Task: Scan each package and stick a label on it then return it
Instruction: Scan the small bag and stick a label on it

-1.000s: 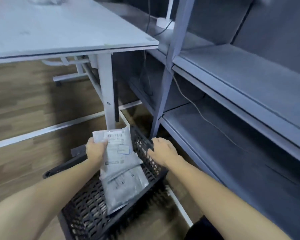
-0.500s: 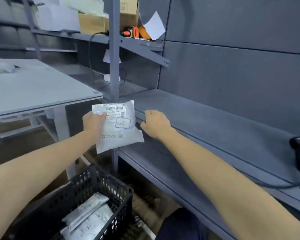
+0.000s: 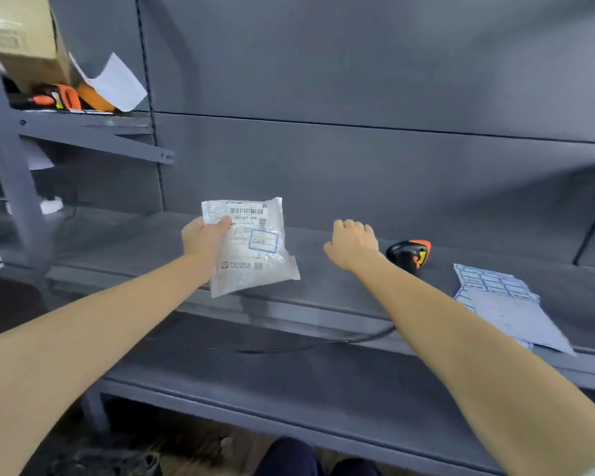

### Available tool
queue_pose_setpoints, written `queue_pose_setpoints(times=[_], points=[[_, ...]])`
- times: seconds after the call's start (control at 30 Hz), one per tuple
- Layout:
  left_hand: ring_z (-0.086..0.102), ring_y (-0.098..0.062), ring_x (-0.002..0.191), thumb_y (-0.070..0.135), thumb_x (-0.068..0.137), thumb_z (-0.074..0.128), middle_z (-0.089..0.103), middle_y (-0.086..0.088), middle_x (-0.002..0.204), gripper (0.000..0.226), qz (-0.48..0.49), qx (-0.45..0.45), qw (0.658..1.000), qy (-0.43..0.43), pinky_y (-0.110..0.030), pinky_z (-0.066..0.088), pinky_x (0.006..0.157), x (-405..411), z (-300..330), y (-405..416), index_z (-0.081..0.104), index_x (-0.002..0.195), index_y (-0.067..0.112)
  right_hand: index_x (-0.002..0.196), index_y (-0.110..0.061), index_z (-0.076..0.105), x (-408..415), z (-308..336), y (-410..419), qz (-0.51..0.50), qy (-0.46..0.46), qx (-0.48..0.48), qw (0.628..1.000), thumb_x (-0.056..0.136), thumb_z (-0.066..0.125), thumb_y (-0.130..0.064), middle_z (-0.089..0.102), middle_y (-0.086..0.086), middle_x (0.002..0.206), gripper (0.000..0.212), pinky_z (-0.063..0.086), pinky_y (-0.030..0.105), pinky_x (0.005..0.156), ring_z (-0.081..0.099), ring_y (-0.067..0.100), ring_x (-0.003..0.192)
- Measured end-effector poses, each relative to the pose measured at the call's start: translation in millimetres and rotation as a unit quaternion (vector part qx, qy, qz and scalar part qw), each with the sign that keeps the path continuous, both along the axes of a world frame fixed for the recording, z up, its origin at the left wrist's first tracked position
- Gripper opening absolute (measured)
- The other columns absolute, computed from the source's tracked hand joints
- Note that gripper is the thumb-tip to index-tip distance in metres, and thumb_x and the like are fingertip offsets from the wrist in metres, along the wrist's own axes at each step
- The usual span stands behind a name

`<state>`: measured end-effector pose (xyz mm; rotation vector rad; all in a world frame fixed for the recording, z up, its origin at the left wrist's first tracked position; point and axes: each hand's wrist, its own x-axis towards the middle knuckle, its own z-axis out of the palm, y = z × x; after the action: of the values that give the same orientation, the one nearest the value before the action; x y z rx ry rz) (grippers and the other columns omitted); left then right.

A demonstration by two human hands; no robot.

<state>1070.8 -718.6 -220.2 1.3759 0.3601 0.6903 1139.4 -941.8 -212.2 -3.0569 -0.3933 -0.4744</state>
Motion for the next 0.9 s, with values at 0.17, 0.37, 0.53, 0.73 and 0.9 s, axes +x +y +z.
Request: queue_pose_setpoints(times=[0.17,0.37,0.53,0.73,0.9], points=[[0.059,-0.007,0.067,0.013,0.092,0.062,0.063,0.006,0.08,0.006,-0.068,0.007,0.998,0.012,-0.021,0.049,0.058,31.8,-1.9,-47.2,0.065,0.097,0.009,0.13,-0.005,0.042,2.7,-3.7,-61.8,-0.095,0.011,0.009,0.995,0.096,0.043,-0.028,0.047,0.015,0.135,0.042,0.031,0.04,0.105,0.043,0.032,0.126],[0.06,-0.013,0.076,0.013,0.092,0.062,0.064,0.004,0.086,0.006,-0.118,0.001,0.992,0.033,-0.021,0.044,0.059,51.3,-11.8,-83.9,0.065,0.098,0.011,0.135,-0.001,0.039,2.8,-21.9,-93.0,-0.16,0.038,0.071,0.984,0.095,0.046,-0.03,0.041,0.02,0.141,0.05,0.03,0.039,0.107,0.038,0.035,0.13],[0.061,-0.016,0.081,0.012,0.091,0.063,0.063,0.003,0.083,0.012,-0.128,-0.003,0.991,0.023,-0.024,0.047,0.064,67.0,-18.3,-103.1,0.066,0.102,0.008,0.134,0.002,0.037,11.6,-39.0,-102.3,-0.185,0.039,0.106,0.976,0.093,0.052,-0.034,0.041,0.021,0.138,0.056,0.033,0.04,0.104,0.039,0.036,0.128],[0.061,-0.006,0.069,0.013,0.091,0.064,0.064,0.007,0.08,0.005,-0.101,-0.008,0.995,-0.01,-0.014,0.048,0.049,86.9,-22.8,-119.5,0.064,0.096,0.013,0.134,0.007,0.034,41.9,-44.1,-108.1,-0.198,0.082,0.18,0.96,0.091,0.055,-0.042,0.042,0.022,0.133,0.068,0.036,0.038,0.098,0.037,0.037,0.124],[0.065,-0.016,0.077,0.015,0.09,0.065,0.068,0.0,0.084,0.004,-0.084,-0.015,0.996,-0.019,-0.031,0.057,0.071,98.9,-33.0,-124.5,0.066,0.094,0.014,0.136,0.008,0.031,60.7,-50.3,-104.0,-0.234,0.105,0.179,0.95,0.087,0.062,-0.037,0.039,0.023,0.135,0.073,0.035,0.036,0.101,0.038,0.036,0.123]])
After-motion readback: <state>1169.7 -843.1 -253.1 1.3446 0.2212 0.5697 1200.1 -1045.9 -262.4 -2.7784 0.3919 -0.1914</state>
